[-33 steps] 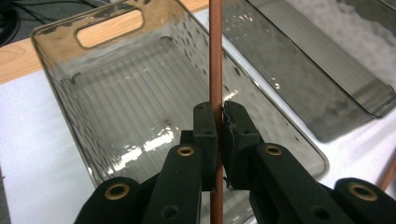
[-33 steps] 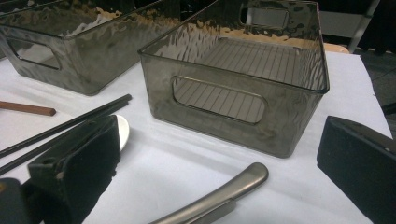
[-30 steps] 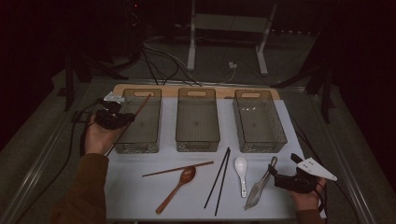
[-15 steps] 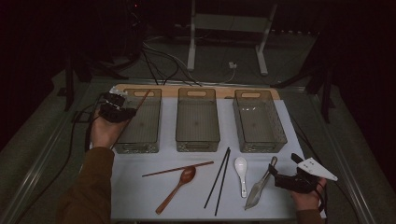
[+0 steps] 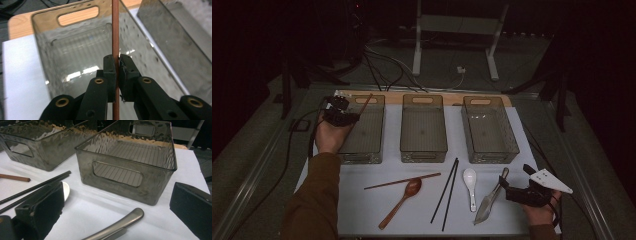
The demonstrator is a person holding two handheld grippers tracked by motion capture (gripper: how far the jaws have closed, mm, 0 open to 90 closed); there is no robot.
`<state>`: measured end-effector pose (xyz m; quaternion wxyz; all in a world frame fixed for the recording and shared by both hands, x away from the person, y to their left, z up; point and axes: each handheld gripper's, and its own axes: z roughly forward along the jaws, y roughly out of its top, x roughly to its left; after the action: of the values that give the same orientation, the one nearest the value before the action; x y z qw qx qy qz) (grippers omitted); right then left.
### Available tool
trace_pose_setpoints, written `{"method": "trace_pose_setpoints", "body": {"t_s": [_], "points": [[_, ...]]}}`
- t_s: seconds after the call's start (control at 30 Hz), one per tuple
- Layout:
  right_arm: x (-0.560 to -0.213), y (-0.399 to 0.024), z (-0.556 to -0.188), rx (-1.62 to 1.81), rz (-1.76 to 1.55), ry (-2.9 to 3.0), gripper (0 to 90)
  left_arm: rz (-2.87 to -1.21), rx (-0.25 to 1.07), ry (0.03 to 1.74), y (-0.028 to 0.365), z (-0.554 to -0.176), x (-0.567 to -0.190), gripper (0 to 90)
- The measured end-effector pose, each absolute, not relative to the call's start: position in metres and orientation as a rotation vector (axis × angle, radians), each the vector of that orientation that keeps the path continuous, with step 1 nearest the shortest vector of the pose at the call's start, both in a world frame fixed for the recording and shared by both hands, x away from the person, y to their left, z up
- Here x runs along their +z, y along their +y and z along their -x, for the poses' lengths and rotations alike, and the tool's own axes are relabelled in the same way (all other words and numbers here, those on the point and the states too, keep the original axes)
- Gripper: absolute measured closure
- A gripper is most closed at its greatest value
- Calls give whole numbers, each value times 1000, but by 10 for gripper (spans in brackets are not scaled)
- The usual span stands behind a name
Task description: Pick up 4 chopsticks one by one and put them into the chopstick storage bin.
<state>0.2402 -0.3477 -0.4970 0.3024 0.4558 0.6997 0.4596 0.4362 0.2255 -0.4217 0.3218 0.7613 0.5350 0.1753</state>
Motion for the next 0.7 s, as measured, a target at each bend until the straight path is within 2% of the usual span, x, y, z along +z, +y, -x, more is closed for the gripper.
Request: {"method": "trace_pose_setpoints", "body": {"t_s": [0.03, 0.07, 0.17, 0.2, 0.5, 0.7], "points": [[-497, -348, -240, 1219, -1210, 1854, 0, -1974, 453, 1428, 226, -438, -424, 626], [-497, -348, -240, 1220, -1212, 1853, 0, -1956, 439, 1433, 225, -439, -426, 513], [-496, -349, -239, 1222, -1211, 1846, 0, -1950, 496, 1436, 219, -437, -427, 253], [-496, -349, -239, 1224, -1212, 1845, 0, -1946, 492, 1430, 218, -437, -427, 208], [-496, -349, -239, 1222, -1211, 1845, 0, -1921, 447, 1304, 210, -424, -418, 27], [-496, -350, -239, 1224, -1213, 1844, 0, -1952, 431, 1209, 199, -411, -414, 7]]}}
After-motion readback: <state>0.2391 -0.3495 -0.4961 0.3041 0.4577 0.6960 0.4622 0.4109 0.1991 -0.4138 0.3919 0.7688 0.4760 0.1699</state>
